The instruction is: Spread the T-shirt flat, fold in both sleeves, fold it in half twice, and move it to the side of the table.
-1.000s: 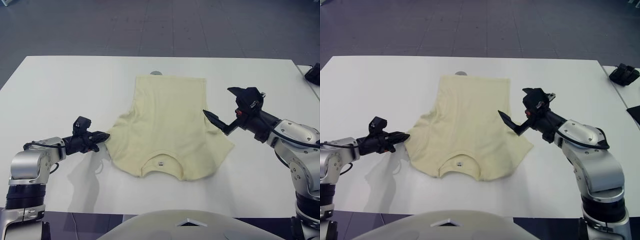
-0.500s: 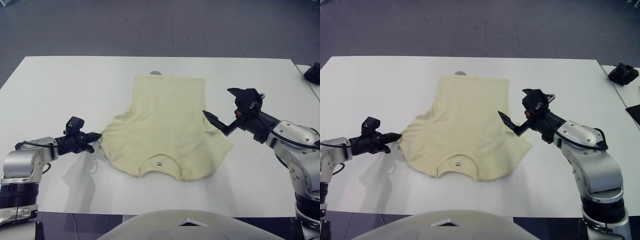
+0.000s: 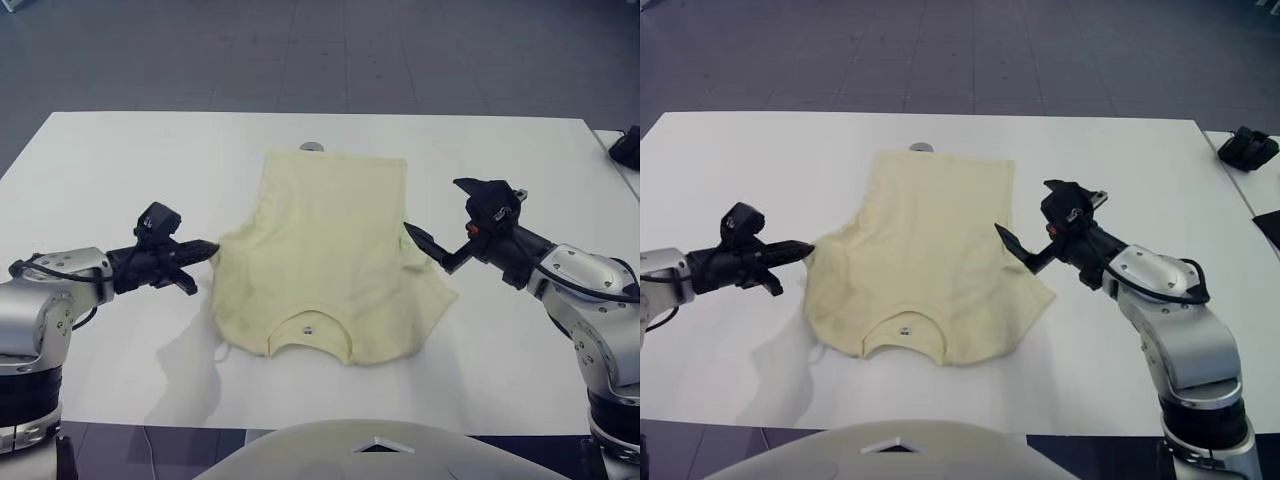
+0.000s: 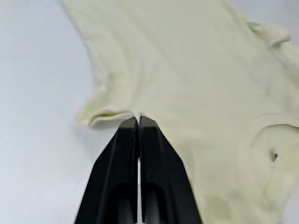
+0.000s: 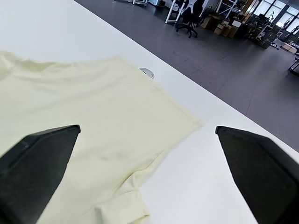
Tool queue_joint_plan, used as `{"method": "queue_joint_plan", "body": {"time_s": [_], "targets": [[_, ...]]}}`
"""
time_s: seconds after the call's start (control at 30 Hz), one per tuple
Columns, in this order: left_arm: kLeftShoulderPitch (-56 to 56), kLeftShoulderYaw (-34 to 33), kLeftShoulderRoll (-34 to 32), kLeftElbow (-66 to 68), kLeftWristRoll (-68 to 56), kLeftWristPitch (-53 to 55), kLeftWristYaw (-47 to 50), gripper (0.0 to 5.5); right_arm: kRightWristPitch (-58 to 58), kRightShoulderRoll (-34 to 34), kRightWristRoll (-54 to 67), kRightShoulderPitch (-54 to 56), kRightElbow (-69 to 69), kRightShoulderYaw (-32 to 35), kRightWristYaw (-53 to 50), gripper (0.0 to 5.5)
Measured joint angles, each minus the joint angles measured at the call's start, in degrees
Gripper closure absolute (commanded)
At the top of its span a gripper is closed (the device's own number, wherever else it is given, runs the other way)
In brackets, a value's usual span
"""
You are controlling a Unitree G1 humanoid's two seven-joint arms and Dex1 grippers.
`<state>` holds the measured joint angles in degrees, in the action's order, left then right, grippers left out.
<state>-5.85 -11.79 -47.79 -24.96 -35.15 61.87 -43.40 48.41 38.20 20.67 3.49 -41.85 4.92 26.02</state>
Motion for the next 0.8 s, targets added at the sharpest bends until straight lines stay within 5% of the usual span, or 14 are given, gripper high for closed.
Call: {"method": "queue_joint_plan", "body": {"time_s": [0.23,0.4,0.8], "targets": [[-3.1,10.8,5.2,-1.8,-0.3,0.8,2.8,5.48,0.3,-0.3,-0.3,-0.3,-0.6,-0.3,-1.1,0.10],[-3.6,15.4,9.6,2.2,3.1,-0.4,7.2,4.62,4.1,-1.6,1.3,-0.4,-0.4,0.5,-2.2,0.10],[-6.1,1.4,13.5,-0.9,-7.2,2.1,10.1,2.72,20.5,-8.0,6.6,-10.6,4.4,12.5,-6.2,0.30]]}}
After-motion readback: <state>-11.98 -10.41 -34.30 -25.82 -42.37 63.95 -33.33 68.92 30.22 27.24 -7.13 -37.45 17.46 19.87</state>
